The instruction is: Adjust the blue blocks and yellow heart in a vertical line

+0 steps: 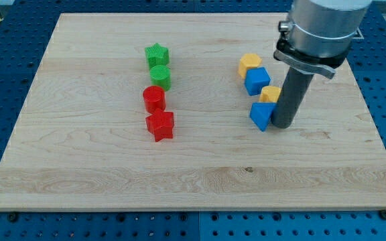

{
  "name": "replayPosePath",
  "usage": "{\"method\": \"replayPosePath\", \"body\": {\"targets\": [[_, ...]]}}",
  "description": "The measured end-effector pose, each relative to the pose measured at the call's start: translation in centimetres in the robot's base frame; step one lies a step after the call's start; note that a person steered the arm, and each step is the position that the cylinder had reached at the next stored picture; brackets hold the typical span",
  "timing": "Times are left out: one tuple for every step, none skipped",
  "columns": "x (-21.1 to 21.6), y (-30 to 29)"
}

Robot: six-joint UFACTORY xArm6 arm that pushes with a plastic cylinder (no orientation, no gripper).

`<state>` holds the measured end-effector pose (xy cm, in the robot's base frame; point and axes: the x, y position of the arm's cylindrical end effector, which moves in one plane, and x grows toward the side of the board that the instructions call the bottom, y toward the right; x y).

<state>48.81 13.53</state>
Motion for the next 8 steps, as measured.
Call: {"method": "replayPosePath", "body": {"targets": [[0.0, -0.6], [0.0, 4.0], [0.0, 10.5], [-2.3, 11.5], [-3.4, 9.0], [-3.5, 8.1], [-4.7, 5.2], [-4.9, 2.4]]}}
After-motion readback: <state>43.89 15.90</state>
